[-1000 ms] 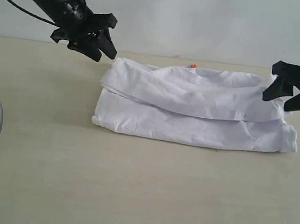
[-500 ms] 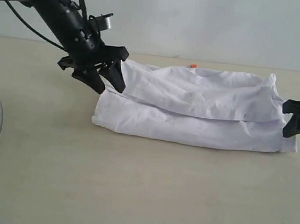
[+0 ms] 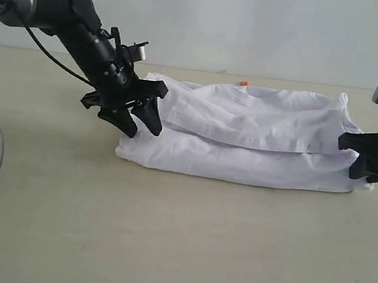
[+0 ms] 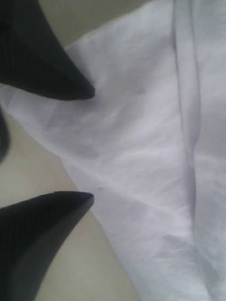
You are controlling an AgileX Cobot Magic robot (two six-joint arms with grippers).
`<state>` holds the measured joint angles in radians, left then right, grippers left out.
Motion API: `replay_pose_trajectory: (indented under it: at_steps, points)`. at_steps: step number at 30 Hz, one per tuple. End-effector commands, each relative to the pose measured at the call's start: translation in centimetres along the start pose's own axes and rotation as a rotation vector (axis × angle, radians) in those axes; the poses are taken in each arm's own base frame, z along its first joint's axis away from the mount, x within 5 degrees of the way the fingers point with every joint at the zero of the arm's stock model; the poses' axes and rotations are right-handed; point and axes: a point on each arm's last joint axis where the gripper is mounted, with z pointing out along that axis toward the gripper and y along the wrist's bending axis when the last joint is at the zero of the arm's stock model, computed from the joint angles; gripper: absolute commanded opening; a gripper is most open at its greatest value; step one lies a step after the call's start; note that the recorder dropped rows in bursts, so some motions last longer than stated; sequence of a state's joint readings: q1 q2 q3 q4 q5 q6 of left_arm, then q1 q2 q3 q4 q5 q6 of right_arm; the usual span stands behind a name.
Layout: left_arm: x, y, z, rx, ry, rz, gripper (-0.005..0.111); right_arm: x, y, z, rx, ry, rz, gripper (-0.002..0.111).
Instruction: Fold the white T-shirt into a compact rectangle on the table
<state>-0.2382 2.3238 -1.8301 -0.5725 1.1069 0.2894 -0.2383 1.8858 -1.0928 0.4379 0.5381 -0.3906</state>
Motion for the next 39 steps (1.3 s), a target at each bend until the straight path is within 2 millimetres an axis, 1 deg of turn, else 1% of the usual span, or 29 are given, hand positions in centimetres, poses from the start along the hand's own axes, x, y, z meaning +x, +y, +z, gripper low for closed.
replay_pose_trajectory:
  at_steps: [1, 3, 19, 30, 31, 33, 36, 37, 39]
  points:
    - [-0.1, -0.1, 0.4, 0.007, -0.012, -0.013, 0.054, 0.1, -0.2, 0.1, 0.023, 0.005, -0.044, -0.001]
    - [-0.1, -0.1, 0.4, 0.001, -0.012, -0.01, 0.052, 0.2, -0.3, 0.0, 0.035, 0.008, -0.057, 0.0]
    - [-0.2, 0.1, 0.4, -0.022, -0.02, -0.015, 0.052, 0.3, -1.7, -0.1, 0.175, 0.029, -0.097, 0.0]
    - [-0.2, 0.1, 0.4, -0.022, -0.02, -0.015, 0.052, 0.4, -2.0, -0.2, 0.211, 0.048, -0.171, 0.001]
    - [-0.1, 0.1, 0.4, -0.022, -0.018, -0.015, 0.052, 0.4, -2.0, -0.2, 0.21, 0.052, -0.181, 0.003]
    - [-0.1, 0.1, 0.4, -0.019, -0.009, -0.015, 0.052, 0.4, -2.0, -0.2, 0.21, 0.055, -0.195, 0.013]
    - [0.1, 0.0, 0.4, -0.014, 0.011, -0.015, 0.052, 0.4, -2.0, -0.2, 0.211, 0.057, -0.199, 0.038]
    - [0.2, 0.0, 0.4, -0.01, 0.024, -0.015, 0.052, 0.4, -2.0, -0.2, 0.211, 0.055, -0.199, 0.049]
    - [0.5, -0.1, 0.3, -0.001, 0.056, -0.031, 0.052, 0.4, -2.0, -0.2, 0.21, 0.052, -0.196, 0.057]
